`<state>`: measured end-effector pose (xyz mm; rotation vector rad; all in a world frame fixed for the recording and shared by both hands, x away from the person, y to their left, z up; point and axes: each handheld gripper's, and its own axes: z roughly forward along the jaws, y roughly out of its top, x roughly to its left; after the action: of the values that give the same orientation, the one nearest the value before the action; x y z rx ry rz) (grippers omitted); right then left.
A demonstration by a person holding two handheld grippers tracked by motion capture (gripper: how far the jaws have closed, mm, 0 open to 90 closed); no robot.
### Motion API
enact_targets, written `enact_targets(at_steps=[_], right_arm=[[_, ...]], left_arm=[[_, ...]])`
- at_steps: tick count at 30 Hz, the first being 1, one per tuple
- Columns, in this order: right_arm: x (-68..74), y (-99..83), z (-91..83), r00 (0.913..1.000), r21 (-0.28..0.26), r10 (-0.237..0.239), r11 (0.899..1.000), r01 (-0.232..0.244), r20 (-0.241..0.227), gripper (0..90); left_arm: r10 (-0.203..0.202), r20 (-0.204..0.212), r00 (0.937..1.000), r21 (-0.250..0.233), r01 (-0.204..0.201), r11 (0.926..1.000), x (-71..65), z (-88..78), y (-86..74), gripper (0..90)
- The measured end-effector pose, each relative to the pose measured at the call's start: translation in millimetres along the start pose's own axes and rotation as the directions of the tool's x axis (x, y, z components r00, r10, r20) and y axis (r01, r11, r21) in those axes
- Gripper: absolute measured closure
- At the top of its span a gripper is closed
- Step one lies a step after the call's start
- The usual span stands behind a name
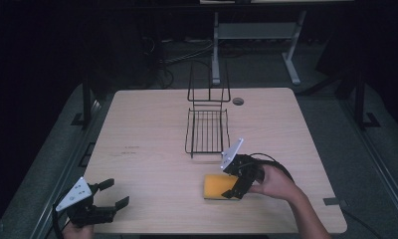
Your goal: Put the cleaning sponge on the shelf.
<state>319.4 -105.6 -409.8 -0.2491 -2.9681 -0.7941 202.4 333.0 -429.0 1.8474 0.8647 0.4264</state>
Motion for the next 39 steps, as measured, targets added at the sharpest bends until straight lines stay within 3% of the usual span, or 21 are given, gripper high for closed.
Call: enact_targets(at_steps=[39], right_arm=[[-6.8, -2.1, 26.3, 1.0, 0.047, 0.01, 0.999, -0.01, -0.001, 15.4]], left_arm=[[-0.001, 0.006, 1.0, 0.001, 0.001, 1.0, -0.6, 0.3, 0.0, 14.0]])
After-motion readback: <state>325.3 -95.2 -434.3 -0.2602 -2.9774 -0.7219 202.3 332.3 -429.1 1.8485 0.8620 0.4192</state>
